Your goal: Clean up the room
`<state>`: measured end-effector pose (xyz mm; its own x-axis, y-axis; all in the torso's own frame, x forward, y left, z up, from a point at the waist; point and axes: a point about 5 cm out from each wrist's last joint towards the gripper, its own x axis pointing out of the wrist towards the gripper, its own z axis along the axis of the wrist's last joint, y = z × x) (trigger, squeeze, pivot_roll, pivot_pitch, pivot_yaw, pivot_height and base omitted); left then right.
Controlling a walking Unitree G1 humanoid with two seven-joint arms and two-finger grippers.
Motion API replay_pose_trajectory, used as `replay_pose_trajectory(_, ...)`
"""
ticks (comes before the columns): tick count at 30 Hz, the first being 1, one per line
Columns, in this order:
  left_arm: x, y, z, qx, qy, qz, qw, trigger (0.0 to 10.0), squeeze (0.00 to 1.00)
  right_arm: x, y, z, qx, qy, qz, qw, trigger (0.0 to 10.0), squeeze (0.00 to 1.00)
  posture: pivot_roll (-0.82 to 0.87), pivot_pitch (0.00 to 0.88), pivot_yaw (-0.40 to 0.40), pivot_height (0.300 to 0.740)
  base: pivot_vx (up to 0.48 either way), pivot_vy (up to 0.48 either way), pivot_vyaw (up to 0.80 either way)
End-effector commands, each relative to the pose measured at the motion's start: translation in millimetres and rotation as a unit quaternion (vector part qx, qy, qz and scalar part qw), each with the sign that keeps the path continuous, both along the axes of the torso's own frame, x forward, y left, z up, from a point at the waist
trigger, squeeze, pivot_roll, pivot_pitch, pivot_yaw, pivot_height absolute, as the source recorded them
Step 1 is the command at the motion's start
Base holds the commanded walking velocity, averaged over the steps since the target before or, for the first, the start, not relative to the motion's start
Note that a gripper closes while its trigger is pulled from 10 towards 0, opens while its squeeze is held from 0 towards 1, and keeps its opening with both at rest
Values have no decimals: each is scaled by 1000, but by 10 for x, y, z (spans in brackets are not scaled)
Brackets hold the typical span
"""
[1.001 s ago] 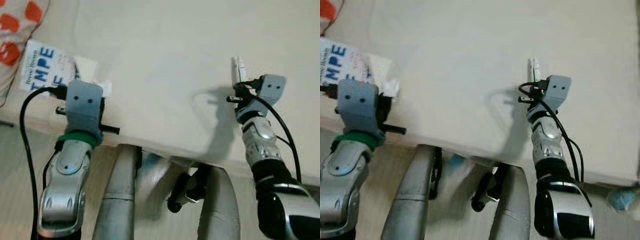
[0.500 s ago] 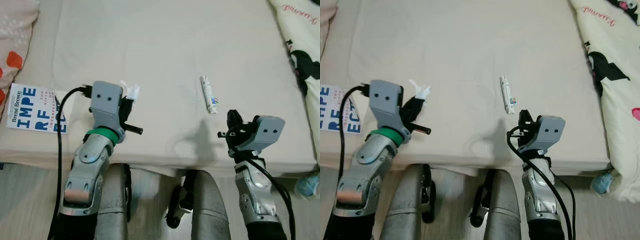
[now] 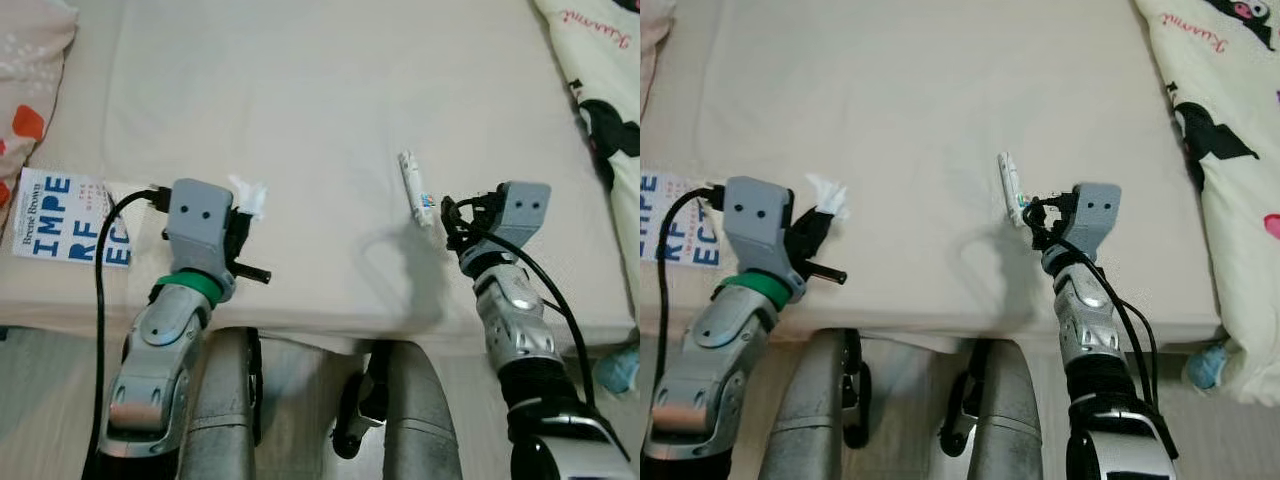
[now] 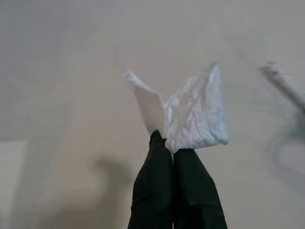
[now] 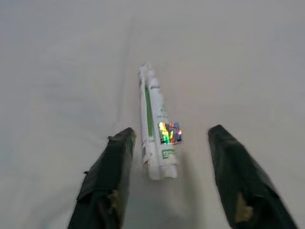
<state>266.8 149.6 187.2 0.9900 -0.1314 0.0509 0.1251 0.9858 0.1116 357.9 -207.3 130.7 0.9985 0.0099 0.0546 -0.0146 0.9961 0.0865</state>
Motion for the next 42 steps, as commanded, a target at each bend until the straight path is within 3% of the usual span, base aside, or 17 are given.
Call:
replay_pose_trajectory(1,-70,67,-25,6,12,13,1000,10000,0,-13,-18,-122,-3,29,-1,1000,10000,1000,297,360,23,606,0,0,0)
replay_pose_trajectory(7,-160,164,-5,21,21,24,999,10000,0,46,-51,-122,-19,44,-7,999,10000,1000,328,401,44,606,0,0,0)
replay_pose_trajectory(10,-235,220,12,31,27,30,999,10000,0,71,-162,-118,-54,60,-28,996,10000,1000,363,439,70,606,0,0,0)
replay_pose_trajectory(11,-264,249,22,36,31,34,998,10000,0,77,-248,-101,-70,66,-45,994,10000,290,374,450,78,606,0,0,0)
replay_pose_trajectory(13,-284,267,29,40,33,36,998,10000,0,80,-304,-87,-80,69,-56,993,10000,290,374,450,78,606,0,0,0)
replay_pose_trajectory(14,-319,314,46,47,36,41,997,10000,0,89,-362,-47,-91,67,-66,991,10000,0,396,470,95,606,0,0,0)
replay_pose_trajectory(31,-448,505,145,75,46,78,993,10000,0,226,-249,148,-81,43,-31,995,10000,0,468,519,126,606,0,0,0)
replay_pose_trajectory(32,-478,511,151,77,50,80,993,10000,0,244,-237,153,-79,51,-29,995,8039,0,478,524,129,606,0,0,0)
replay_pose_trajectory(35,-487,511,152,78,51,80,992,10000,0,247,-234,148,-77,55,-29,995,8039,0,478,524,129,606,0,0,0)
replay_pose_trajectory(36,-500,512,167,79,53,81,992,10000,0,232,-231,72,-67,78,-32,994,0,0,491,524,132,606,0,0,0)
replay_pose_trajectory(42,-485,520,174,79,55,81,992,10000,0,205,-240,-5,-71,98,-33,992,0,0,485,513,133,606,0,0,0)
